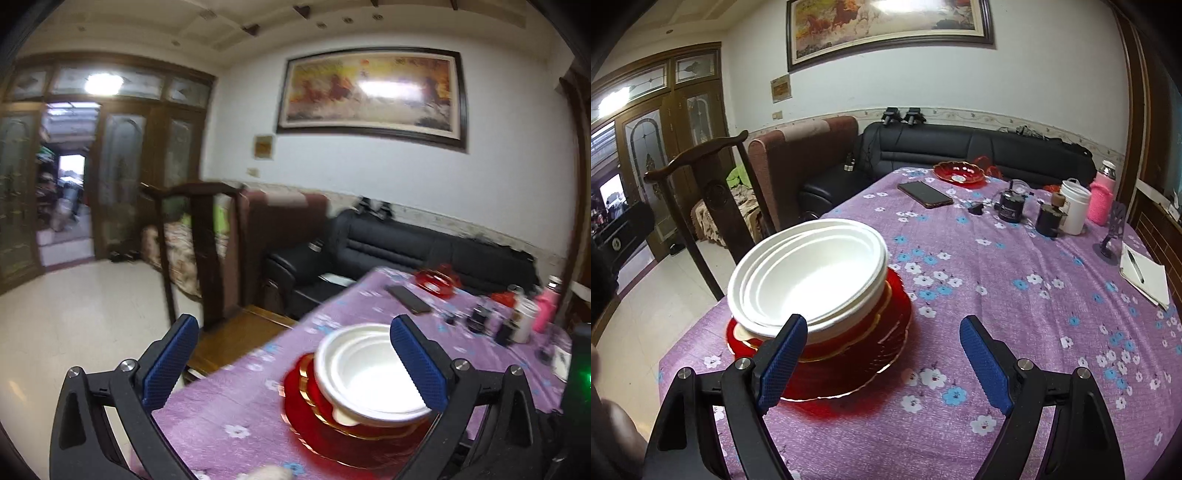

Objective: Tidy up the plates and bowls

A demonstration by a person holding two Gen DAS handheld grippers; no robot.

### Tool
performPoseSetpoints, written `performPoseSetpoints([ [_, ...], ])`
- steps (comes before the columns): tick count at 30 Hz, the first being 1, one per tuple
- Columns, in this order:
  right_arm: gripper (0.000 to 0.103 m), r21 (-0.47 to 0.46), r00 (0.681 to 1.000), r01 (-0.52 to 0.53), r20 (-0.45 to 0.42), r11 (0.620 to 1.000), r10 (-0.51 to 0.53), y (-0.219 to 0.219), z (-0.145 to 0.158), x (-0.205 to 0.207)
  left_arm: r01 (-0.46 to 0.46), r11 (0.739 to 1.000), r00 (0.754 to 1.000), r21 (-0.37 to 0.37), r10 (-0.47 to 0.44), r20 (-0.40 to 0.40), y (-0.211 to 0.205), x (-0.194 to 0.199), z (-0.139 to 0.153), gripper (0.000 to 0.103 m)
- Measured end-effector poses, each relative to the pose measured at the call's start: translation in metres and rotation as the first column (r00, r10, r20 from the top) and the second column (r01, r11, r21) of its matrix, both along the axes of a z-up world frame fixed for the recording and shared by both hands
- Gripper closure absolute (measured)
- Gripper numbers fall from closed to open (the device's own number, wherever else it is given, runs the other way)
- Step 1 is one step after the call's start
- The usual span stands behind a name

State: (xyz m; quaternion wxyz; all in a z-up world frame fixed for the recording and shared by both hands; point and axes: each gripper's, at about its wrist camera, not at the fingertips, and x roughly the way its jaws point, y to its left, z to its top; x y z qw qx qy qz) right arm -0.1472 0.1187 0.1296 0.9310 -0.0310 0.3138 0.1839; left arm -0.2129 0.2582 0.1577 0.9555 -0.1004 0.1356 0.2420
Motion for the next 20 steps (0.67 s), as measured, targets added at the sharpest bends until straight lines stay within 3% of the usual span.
performPoseSetpoints([
  [3,0.015,-0.008,1.0,-0.018,0.006,1.0,0.018,0.005,0.002,0.0,0.108,0.991,0.99,-0.078,-0.114,-0.085,0.007,0.02,-0.003,0.0],
  [7,0.015,-0.014,0.999,-0.035,0.014,0.999,0.035,0.009,0.007,0.001,0.134,0.983,0.975,-0.125,-0.154,-0.161,0.009,0.038,-0.007,0.0],
  [11,0.015,-0.006,0.998,-0.053,0.016,0.999,0.053,0.01,0.009,0.0,0.125,0.985,0.967,-0.115,-0.147,-0.209,0.007,0.046,-0.009,0.0],
  [20,0.015,0.066,0.997,-0.076,-0.004,0.995,0.076,-0.007,0.009,0.0,0.078,0.995,0.968,-0.063,-0.091,-0.233,-0.007,0.041,-0.003,0.0],
])
